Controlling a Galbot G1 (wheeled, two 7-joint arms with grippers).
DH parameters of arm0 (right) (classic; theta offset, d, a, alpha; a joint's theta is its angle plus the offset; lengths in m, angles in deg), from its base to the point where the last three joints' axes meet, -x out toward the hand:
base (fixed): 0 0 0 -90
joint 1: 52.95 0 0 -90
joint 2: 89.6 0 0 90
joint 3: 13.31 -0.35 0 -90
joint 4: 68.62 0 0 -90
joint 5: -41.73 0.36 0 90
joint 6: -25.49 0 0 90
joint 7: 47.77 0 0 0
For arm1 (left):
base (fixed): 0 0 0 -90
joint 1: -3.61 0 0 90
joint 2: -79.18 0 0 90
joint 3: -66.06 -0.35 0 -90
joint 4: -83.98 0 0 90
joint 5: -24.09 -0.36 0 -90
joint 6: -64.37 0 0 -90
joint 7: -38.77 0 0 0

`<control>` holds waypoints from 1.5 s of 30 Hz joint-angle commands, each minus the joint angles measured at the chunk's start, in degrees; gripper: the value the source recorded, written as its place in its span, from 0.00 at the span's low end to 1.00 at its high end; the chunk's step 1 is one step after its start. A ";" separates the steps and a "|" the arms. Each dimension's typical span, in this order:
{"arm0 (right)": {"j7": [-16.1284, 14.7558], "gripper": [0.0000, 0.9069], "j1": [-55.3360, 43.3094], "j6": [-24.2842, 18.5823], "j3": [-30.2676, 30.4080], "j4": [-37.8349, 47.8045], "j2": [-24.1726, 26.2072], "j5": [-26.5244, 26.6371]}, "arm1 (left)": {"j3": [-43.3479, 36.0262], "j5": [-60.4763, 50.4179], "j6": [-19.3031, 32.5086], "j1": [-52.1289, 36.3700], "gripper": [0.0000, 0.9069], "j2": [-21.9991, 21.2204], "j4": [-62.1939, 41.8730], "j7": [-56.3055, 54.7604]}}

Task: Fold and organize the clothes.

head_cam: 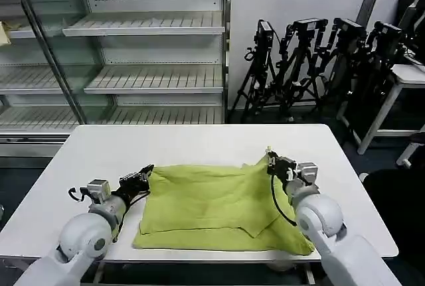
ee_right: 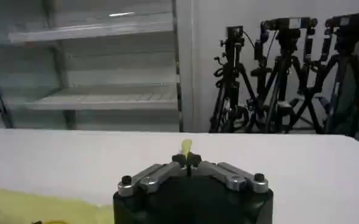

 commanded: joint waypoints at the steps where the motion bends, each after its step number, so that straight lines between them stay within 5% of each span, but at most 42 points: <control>1: -1.29 0.00 11.57 -0.23 -5.79 -8.43 3.07 -0.70 | 2.90 -4.56 -0.01 8.69 0.04 1.56 7.04 1.64; 13: -3.63 0.00 25.98 -1.49 -12.67 -13.09 1.50 -4.29 | 3.31 -8.04 -1.43 17.36 0.04 2.27 11.03 2.18; 28: -2.31 0.00 31.37 -1.45 -13.45 -11.58 -1.49 -5.16 | 2.63 -10.36 -1.68 19.47 0.04 2.07 9.03 2.02; 29: -2.33 0.21 31.27 -1.10 -13.26 -11.45 -1.59 -5.31 | 2.57 -10.59 -1.69 19.43 0.04 1.96 8.95 2.03; 30: -2.31 0.61 31.18 -0.66 -13.10 -11.36 -1.70 -5.39 | 2.50 -10.75 -1.68 19.32 0.04 1.84 8.79 2.05; 31: -2.18 1.00 31.08 -0.35 -12.81 -11.30 -1.82 -5.46 | 2.43 -10.72 -1.72 19.20 0.37 1.70 8.69 2.04; 32: -1.96 1.00 31.03 0.03 -12.66 -11.28 -1.94 -5.57 | 2.43 -10.72 -1.79 19.16 0.98 1.60 8.65 2.04; 45: -2.20 1.00 33.26 -1.87 -14.48 -16.33 -2.27 -6.90 | 6.94 -6.17 2.32 21.23 1.00 -2.58 13.83 -2.44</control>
